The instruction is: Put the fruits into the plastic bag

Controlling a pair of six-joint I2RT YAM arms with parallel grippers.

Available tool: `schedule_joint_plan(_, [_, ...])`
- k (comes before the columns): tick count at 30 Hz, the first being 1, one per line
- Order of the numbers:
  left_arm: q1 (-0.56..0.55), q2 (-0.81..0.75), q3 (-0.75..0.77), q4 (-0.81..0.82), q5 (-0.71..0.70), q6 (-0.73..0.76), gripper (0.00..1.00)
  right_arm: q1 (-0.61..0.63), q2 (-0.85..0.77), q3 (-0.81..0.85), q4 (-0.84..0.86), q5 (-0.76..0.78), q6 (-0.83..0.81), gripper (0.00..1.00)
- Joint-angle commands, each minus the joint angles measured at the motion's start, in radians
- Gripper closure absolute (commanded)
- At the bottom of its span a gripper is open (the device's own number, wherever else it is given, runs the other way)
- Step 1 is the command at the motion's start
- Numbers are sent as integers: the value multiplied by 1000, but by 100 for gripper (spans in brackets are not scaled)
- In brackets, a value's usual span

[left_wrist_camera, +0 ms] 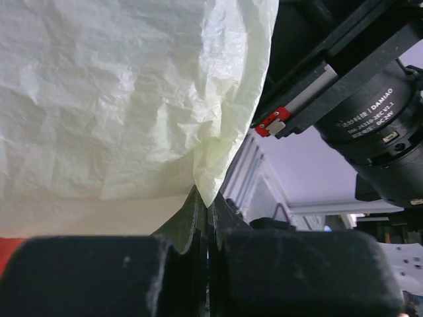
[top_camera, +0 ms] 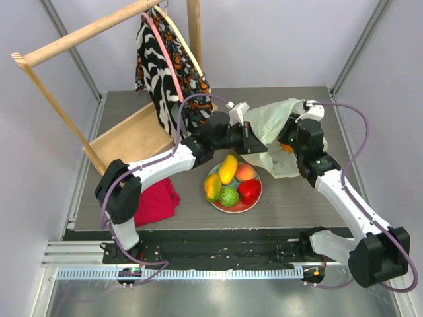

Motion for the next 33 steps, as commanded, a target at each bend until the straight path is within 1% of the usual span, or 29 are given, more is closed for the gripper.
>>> schedule_joint_plan(1, [-47, 4, 43, 122, 36, -96, 100, -4, -119, 67, -36, 118, -43, 99])
schedule_joint_plan(3, [-64, 6, 37, 160, 45, -139, 100, -2, -153, 59, -30, 143, -44, 99])
schedule_joint_plan(5, [-75, 7, 24, 238, 52, -203, 100, -4, -181, 30, -9, 143, -44, 99])
schedule_joint_plan(7, [-92, 10, 20, 297, 56, -249, 100, -2, -181, -14, 49, 140, -40, 99])
schedule_joint_plan(10, [-101, 20, 13, 370, 68, -313, 100, -5, -128, -59, 94, 112, -40, 99])
schedule_joint_plan(11, [-102, 23, 8, 390, 75, -332, 100, -4, -88, -70, 105, 107, -38, 99])
schedule_joint_plan(14, [-102, 26, -12, 470, 85, -393, 100, -4, -33, -103, 148, 110, -31, 99])
schedule_joint_plan(18, [-101, 20, -15, 452, 88, -375, 100, -11, 64, -113, 177, 118, -23, 99])
schedule_joint_plan(20, [-95, 18, -12, 438, 93, -363, 100, -13, 87, -108, 180, 135, -21, 99])
schedule_joint_plan(23, [-69, 17, -19, 432, 107, -361, 100, -19, 129, -93, 163, 185, -21, 99])
schedule_joint_plan(24, [-58, 12, -27, 426, 110, -355, 100, -22, 148, -72, 134, 195, -21, 98])
schedule_joint_plan(26, [-24, 7, -33, 415, 113, -346, 100, -27, 164, -51, 106, 209, -27, 92])
schedule_joint_plan(27, [-10, 4, -35, 385, 114, -328, 100, -27, 167, -42, 81, 203, -37, 88])
schedule_joint_plan(28, [3, 1, -35, 365, 116, -314, 100, -30, 169, -25, 67, 198, -43, 72])
schedule_joint_plan(30, [42, 1, -33, 301, 115, -282, 100, -30, 158, -10, 40, 164, -55, 57])
schedule_joint_plan(31, [63, 1, -29, 279, 110, -247, 100, -28, 144, -1, 33, 152, -66, 48])
schedule_joint_plan(32, [72, 1, -26, 242, 110, -231, 100, -28, 133, 2, 22, 128, -70, 44])
schedule_joint_plan(33, [80, 6, -21, 224, 108, -217, 100, -28, 121, 5, 22, 115, -74, 36])
